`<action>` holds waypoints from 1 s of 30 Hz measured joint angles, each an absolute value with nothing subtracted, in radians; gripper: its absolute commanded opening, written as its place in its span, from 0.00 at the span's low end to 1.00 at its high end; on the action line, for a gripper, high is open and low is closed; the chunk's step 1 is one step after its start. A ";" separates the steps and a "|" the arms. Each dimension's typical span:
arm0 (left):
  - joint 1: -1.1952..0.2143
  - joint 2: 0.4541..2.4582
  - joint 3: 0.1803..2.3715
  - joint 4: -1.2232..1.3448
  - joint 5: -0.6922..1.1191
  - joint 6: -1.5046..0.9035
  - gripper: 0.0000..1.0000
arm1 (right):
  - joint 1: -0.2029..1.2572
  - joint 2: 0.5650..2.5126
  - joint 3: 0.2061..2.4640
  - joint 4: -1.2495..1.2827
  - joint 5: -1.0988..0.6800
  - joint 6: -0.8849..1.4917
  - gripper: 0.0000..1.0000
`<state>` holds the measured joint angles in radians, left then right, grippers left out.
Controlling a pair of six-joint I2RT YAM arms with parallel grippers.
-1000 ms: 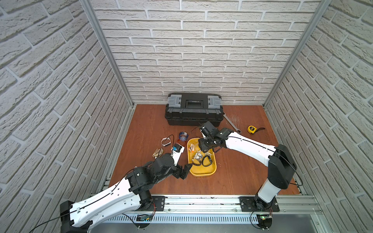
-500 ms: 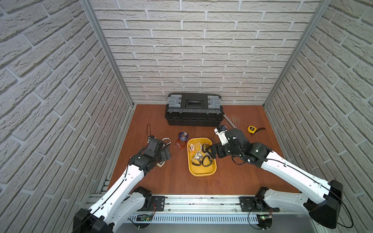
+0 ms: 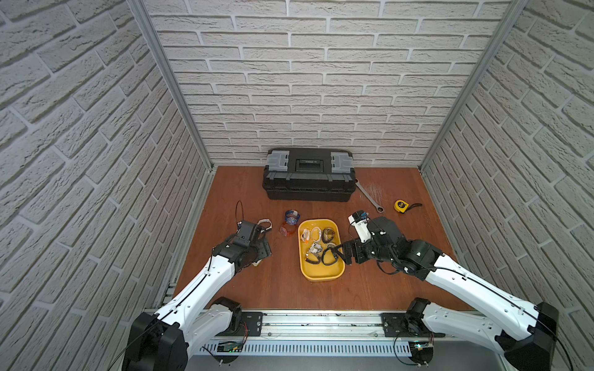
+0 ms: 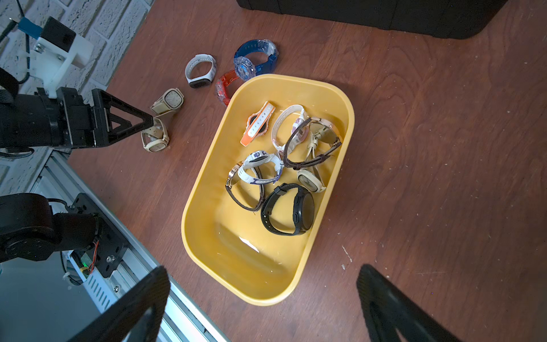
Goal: Put the watch into the storage box
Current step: Pick up the watch at the center of the board.
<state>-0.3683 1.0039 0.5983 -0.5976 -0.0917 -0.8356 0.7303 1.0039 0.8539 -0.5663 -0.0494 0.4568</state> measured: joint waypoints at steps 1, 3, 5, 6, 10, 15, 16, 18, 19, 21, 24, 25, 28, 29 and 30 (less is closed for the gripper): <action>-0.368 1.008 0.595 -0.591 -0.088 -0.836 0.80 | 0.730 1.009 0.854 -0.567 -0.049 0.456 1.00; -0.368 1.014 0.586 -0.581 -0.083 -0.836 0.79 | 0.730 1.019 0.854 -0.570 -0.047 0.456 1.00; -0.368 1.025 0.581 -0.572 -0.078 -0.835 0.78 | 0.730 1.022 0.854 -0.572 -0.046 0.456 1.00; -0.368 1.030 0.581 -0.568 -0.076 -0.834 0.77 | 0.730 1.022 0.854 -0.572 -0.046 0.456 1.00; -0.368 1.065 0.580 -0.541 -0.064 -0.826 0.74 | 0.730 1.022 0.854 -0.572 -0.044 0.456 1.00; -0.368 1.121 0.580 -0.524 -0.056 -0.804 0.63 | 0.730 1.015 0.846 -0.573 -0.038 0.456 1.00; -0.368 1.129 0.580 -0.523 -0.054 -0.801 0.61 | 0.730 1.013 0.842 -0.573 -0.036 0.456 1.00; -0.368 1.137 0.580 -0.524 -0.052 -0.793 0.54 | 0.730 1.010 0.838 -0.575 -0.031 0.456 1.00; -0.368 1.138 0.580 -0.524 -0.051 -0.786 0.51 | 0.730 1.009 0.836 -0.575 -0.027 0.456 1.00; -0.368 1.137 0.580 -0.523 -0.049 -0.781 0.44 | 0.730 1.008 0.832 -0.575 -0.021 0.456 1.00; -0.368 1.124 0.580 -0.524 -0.047 -0.775 0.34 | 0.730 1.007 0.830 -0.576 -0.017 0.456 1.00; -0.368 1.116 0.580 -0.524 -0.046 -0.770 0.32 | 0.730 1.007 0.830 -0.576 -0.016 0.455 1.00; -0.368 1.092 0.580 -0.525 -0.046 -0.761 0.23 | 0.730 1.007 0.830 -0.576 -0.012 0.455 1.00; -0.368 1.084 0.581 -0.525 -0.045 -0.756 0.20 | 0.730 1.007 0.830 -0.576 -0.009 0.453 1.00; -0.368 1.079 0.581 -0.525 -0.044 -0.754 0.18 | 0.730 1.007 0.830 -0.576 -0.007 0.453 1.00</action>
